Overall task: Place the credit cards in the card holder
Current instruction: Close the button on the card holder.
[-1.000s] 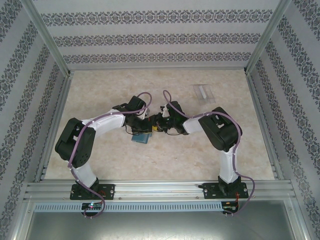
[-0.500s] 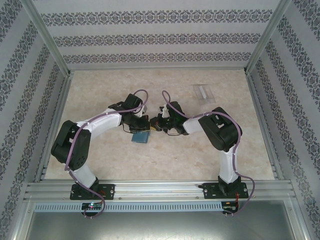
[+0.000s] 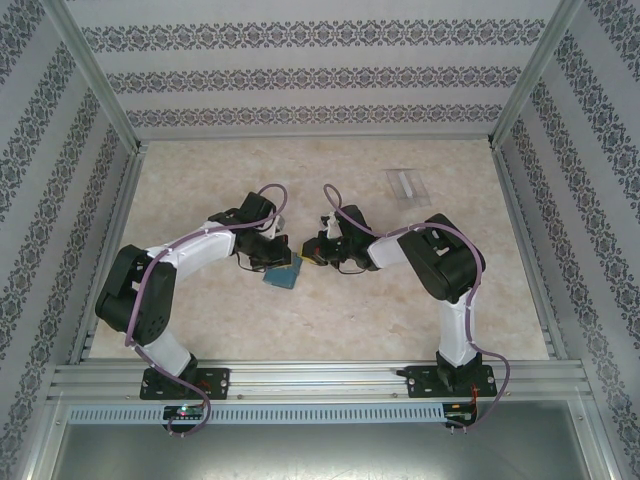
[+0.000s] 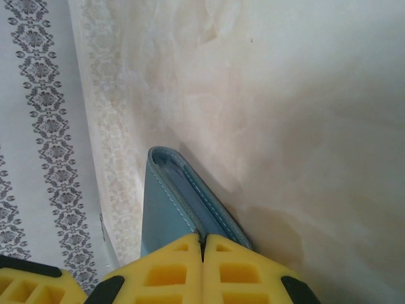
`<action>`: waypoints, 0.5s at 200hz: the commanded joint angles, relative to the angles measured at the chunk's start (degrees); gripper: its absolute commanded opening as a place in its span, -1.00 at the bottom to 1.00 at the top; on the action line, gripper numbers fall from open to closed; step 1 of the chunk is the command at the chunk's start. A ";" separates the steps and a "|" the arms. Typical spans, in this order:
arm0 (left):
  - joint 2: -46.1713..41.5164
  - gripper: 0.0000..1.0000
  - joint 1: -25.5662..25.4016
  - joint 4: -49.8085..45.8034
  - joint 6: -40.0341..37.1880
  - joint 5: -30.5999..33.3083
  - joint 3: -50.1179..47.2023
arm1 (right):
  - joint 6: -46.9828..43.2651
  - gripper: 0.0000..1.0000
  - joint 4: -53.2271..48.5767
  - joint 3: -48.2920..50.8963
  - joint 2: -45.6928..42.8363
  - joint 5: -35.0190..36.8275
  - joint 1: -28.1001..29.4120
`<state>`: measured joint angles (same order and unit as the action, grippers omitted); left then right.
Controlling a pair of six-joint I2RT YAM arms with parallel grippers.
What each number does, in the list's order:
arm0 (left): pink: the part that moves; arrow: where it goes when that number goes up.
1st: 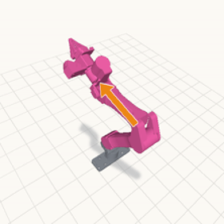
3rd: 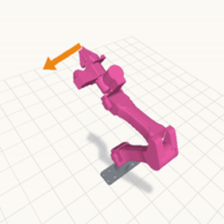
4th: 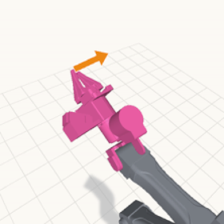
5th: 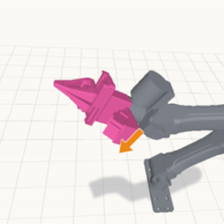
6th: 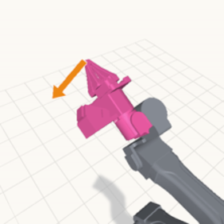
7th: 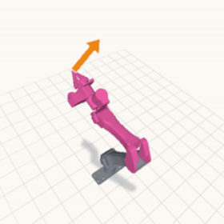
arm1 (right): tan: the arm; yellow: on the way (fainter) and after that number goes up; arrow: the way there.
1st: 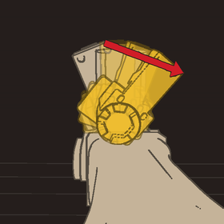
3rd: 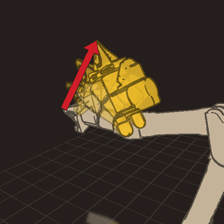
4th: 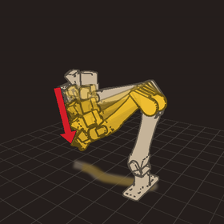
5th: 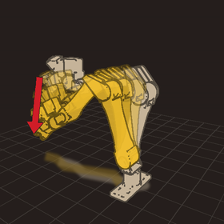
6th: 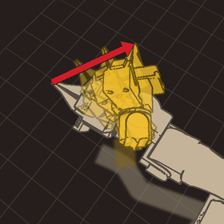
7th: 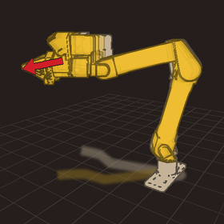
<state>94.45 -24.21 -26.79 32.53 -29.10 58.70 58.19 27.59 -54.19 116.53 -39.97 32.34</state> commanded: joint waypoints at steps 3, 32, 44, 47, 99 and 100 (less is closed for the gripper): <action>-0.09 -1.00 1.48 0.26 -1.90 0.02 -1.07 | -3.72 -1.00 -3.79 0.71 -0.72 0.75 -0.70; 2.22 -1.00 2.38 0.08 -3.99 3.31 -0.48 | -5.78 -1.00 -6.08 0.97 -1.48 1.51 -0.70; 3.32 -1.00 2.45 0.02 -5.08 3.55 0.38 | -6.18 -1.00 -6.57 0.93 -1.48 1.49 -0.73; 3.63 -1.00 2.44 0.00 -5.23 3.53 0.60 | -6.26 -1.00 -6.72 0.93 -1.42 1.47 -0.77; 6.82 -1.00 2.45 0.84 -6.69 1.67 2.11 | -7.04 -1.00 -7.88 1.28 -1.76 1.99 -0.70; 6.85 -1.00 2.47 0.93 -6.69 1.59 2.07 | -7.04 -1.00 -7.85 1.28 -1.80 2.00 -0.70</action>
<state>99.35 -22.37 -26.63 28.23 -27.81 59.51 53.47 24.27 -54.22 115.63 -39.66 32.34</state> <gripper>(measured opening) 0.066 0.039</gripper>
